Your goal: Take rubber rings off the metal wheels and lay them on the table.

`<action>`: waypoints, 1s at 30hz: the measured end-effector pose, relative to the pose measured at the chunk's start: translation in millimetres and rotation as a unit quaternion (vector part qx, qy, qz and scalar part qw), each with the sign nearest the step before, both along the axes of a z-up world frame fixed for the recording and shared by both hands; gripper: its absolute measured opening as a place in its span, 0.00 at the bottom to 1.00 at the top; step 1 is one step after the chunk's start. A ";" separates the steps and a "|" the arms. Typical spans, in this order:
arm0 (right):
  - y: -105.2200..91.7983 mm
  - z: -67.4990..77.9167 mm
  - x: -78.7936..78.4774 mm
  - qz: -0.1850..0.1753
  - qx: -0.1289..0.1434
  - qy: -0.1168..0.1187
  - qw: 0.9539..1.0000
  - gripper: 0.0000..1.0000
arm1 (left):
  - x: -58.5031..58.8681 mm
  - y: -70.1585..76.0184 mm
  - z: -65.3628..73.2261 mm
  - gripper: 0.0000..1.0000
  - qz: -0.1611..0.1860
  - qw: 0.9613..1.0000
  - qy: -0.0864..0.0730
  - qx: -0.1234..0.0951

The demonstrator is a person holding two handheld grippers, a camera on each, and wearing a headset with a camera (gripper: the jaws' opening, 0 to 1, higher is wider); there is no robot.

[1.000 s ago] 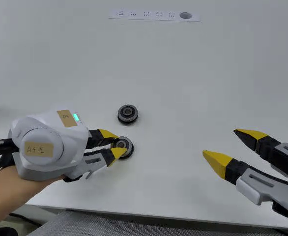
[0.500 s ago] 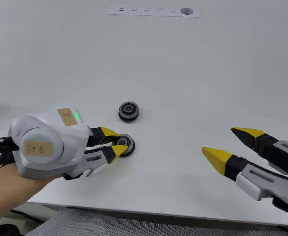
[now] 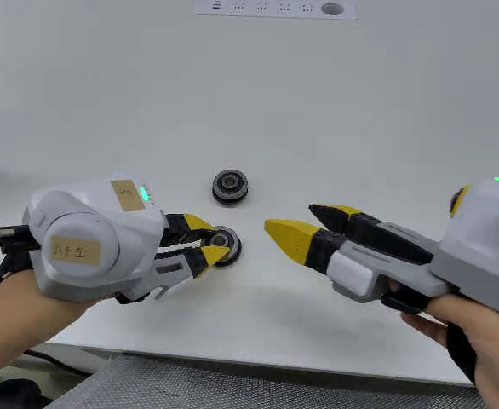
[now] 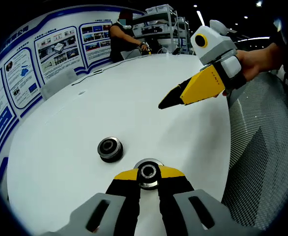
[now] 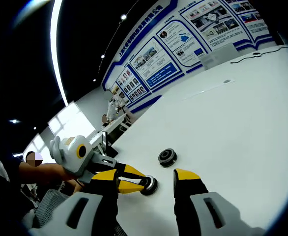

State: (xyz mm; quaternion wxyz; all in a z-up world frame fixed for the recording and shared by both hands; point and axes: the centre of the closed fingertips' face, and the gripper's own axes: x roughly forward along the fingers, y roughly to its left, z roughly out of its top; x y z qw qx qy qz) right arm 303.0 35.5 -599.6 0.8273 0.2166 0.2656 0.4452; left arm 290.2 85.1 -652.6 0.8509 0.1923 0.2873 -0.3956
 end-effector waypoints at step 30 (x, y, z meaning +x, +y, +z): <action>48.1 -44.2 -9.9 0.020 0.008 0.152 0.988 0.48 | 0.6 -1.1 -1.1 0.13 -0.028 1.000 0.000 0.004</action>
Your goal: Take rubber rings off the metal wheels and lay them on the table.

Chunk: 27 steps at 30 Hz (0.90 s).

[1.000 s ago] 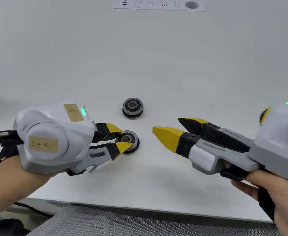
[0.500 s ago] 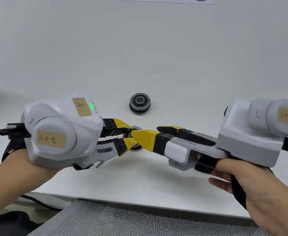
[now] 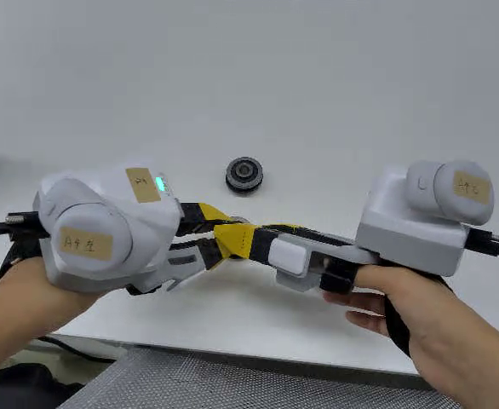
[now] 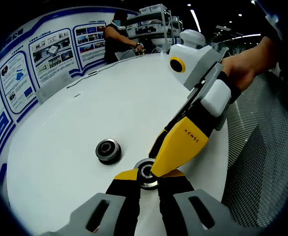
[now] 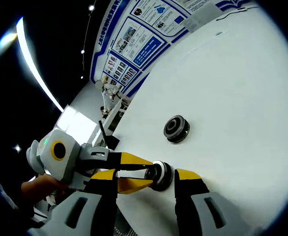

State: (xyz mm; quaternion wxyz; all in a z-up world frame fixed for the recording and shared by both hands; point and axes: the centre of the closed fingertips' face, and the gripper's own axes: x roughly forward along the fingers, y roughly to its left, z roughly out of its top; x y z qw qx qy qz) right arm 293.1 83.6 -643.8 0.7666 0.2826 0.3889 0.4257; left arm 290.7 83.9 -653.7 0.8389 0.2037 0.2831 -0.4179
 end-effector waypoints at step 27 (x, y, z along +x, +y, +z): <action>-4.5 0.7 -7.4 0.003 0.013 0.028 1.000 0.38 | 0.0 -0.3 0.2 0.13 0.000 1.000 0.000 -0.003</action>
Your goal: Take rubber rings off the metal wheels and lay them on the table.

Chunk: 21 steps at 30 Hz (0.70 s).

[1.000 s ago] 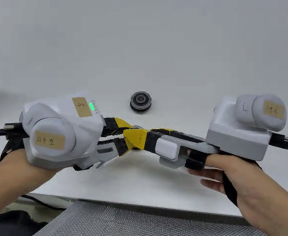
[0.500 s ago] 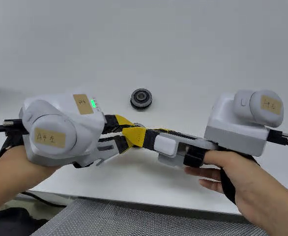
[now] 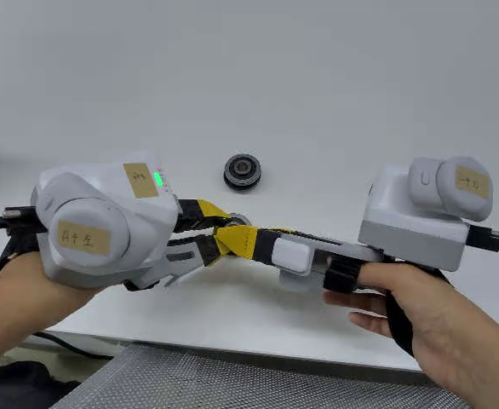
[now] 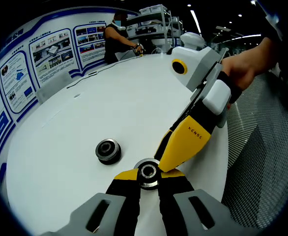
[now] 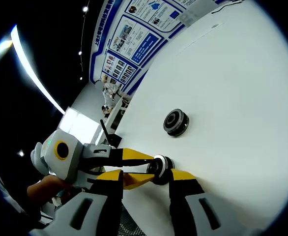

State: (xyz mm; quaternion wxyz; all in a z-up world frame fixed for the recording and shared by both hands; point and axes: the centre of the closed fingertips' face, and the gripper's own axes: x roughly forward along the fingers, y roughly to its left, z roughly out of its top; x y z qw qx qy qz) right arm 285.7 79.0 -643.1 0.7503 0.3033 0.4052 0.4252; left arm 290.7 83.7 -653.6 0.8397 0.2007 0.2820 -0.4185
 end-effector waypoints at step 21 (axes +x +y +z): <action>1.0 -4.2 0.3 -0.008 0.013 0.031 0.999 0.36 | -0.6 -0.6 0.7 0.13 -0.004 1.000 0.002 0.002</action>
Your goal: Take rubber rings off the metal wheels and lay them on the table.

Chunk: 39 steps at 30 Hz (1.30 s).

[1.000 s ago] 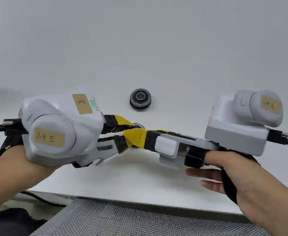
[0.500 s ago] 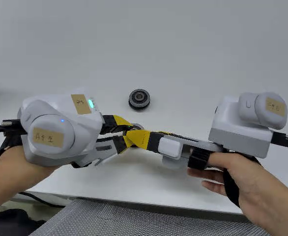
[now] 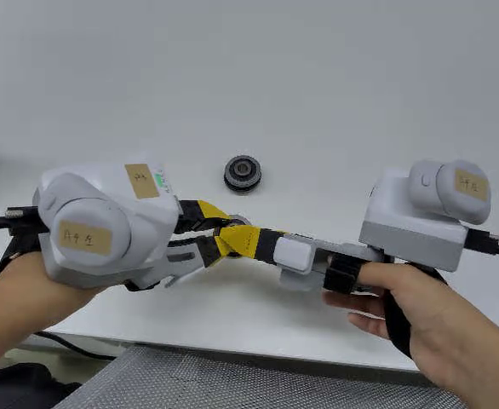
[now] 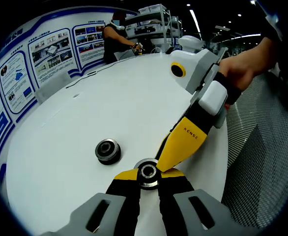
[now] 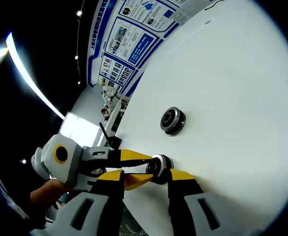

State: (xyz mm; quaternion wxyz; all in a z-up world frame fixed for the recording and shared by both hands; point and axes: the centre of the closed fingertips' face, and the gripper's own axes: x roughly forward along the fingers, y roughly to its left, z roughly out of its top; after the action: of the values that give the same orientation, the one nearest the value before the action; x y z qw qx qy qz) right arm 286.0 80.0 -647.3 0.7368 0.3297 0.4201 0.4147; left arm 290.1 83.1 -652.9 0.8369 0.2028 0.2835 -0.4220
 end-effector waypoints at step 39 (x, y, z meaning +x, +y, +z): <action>-12.7 -10.2 7.4 -0.036 -0.024 0.019 0.999 0.02 | 0.5 1.0 -1.6 0.13 0.002 1.000 0.005 0.004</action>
State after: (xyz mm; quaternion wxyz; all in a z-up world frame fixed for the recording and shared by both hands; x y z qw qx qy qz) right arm 293.4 67.4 -657.5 0.7510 0.3343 0.4319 0.3712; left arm 290.6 84.1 -654.4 0.8352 0.2036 0.2900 -0.4206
